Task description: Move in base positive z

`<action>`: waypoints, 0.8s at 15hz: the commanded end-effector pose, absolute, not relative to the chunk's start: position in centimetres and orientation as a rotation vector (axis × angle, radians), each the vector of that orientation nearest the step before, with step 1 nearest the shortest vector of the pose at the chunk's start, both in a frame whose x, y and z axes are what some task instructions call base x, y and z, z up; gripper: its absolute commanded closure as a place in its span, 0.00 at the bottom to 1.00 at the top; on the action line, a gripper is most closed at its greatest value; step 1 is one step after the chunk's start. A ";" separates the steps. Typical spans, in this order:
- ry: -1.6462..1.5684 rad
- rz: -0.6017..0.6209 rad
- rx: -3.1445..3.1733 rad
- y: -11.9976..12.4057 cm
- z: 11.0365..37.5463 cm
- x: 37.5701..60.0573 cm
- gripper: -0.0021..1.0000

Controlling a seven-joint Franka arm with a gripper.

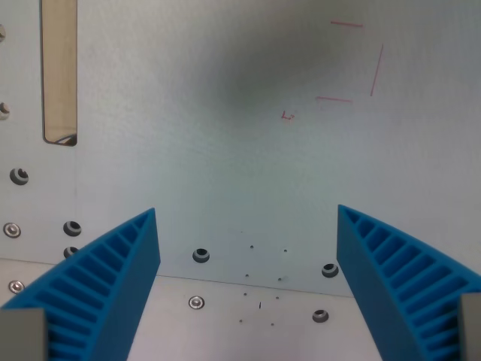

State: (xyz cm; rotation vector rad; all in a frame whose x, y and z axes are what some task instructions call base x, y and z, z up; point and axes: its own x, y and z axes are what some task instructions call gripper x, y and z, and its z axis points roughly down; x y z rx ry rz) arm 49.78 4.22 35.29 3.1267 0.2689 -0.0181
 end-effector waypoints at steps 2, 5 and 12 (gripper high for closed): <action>0.269 -0.012 3.127 4.2 36.5 49.7 0.00; 0.269 -0.012 3.127 4.2 38.0 49.7 0.00; 0.269 -0.012 3.127 4.2 41.5 49.8 0.00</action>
